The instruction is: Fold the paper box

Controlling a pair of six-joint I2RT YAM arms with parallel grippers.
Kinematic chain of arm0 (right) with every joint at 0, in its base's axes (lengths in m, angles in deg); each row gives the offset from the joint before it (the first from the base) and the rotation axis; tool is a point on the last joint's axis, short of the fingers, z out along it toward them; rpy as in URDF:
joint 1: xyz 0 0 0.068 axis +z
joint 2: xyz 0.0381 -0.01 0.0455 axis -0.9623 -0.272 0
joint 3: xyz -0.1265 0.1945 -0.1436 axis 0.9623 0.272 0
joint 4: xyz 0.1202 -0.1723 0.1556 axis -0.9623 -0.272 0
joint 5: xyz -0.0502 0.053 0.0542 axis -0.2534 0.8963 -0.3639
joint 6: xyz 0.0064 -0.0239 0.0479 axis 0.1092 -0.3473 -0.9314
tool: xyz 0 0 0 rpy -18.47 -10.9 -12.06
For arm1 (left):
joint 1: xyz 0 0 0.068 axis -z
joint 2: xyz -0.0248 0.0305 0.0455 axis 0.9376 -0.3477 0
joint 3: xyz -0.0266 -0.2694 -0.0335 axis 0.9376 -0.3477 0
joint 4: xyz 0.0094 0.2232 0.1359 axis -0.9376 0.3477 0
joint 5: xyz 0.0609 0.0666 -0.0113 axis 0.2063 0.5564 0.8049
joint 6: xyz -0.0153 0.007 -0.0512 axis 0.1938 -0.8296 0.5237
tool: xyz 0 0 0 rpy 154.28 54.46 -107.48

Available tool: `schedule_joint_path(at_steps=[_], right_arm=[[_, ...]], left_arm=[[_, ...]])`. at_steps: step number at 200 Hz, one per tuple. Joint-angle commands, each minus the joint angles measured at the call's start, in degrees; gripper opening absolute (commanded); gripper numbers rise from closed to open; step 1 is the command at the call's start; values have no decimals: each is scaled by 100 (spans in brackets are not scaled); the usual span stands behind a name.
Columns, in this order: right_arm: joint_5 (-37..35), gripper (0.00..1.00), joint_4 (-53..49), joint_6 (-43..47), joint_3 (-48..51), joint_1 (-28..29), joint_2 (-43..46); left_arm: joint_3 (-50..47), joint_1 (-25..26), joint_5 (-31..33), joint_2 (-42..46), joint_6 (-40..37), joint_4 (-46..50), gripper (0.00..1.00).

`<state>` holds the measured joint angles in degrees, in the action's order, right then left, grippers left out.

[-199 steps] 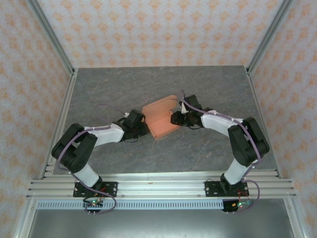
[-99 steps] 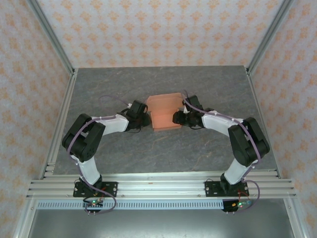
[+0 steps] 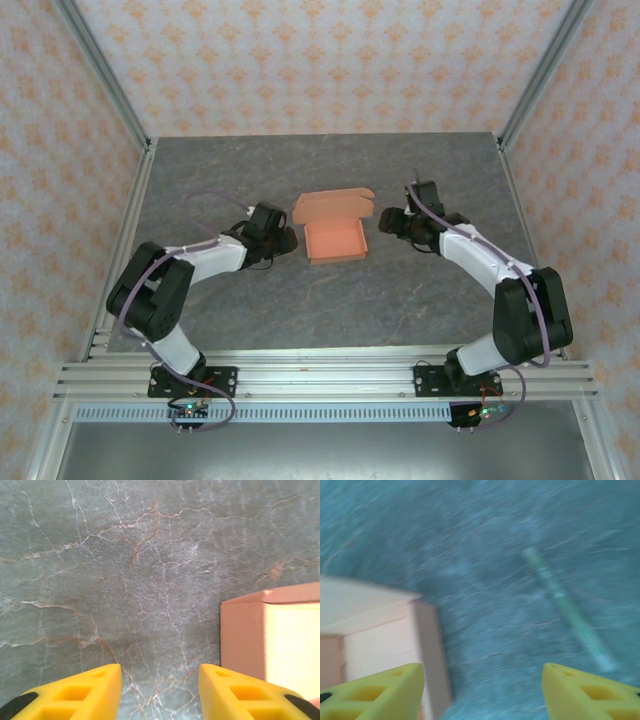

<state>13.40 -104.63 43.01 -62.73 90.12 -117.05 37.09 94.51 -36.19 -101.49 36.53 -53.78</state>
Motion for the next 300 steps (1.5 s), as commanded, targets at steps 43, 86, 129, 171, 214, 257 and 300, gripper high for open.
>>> schedule_joint_path(at_steps=[43,86,129,171,214,257,300], right_arm=[[-1187,64,-1425,488,-1077,-412,-1297],[-702,55,-1635,633,-1722,-412,-2130],[-357,50,-1782,772,-2068,-397,-2583],[-404,38,-1907,839,-2183,-386,-2769],[-454,23,-1964,851,-2105,-377,-2742],[-596,9,-1719,733,-1689,-377,-2352],[-568,8,-1034,891,-646,-154,-708]], left_arm=[[-347,-11,-6,1175,-216,264,51],[-479,-8,84,1707,-288,510,53],[-536,-11,205,1944,-335,601,55],[-500,-9,181,1925,-360,647,55],[-510,-8,155,1924,-356,700,55],[-605,-14,213,1978,-354,761,56],[-772,-124,111,2036,-318,787,57]])
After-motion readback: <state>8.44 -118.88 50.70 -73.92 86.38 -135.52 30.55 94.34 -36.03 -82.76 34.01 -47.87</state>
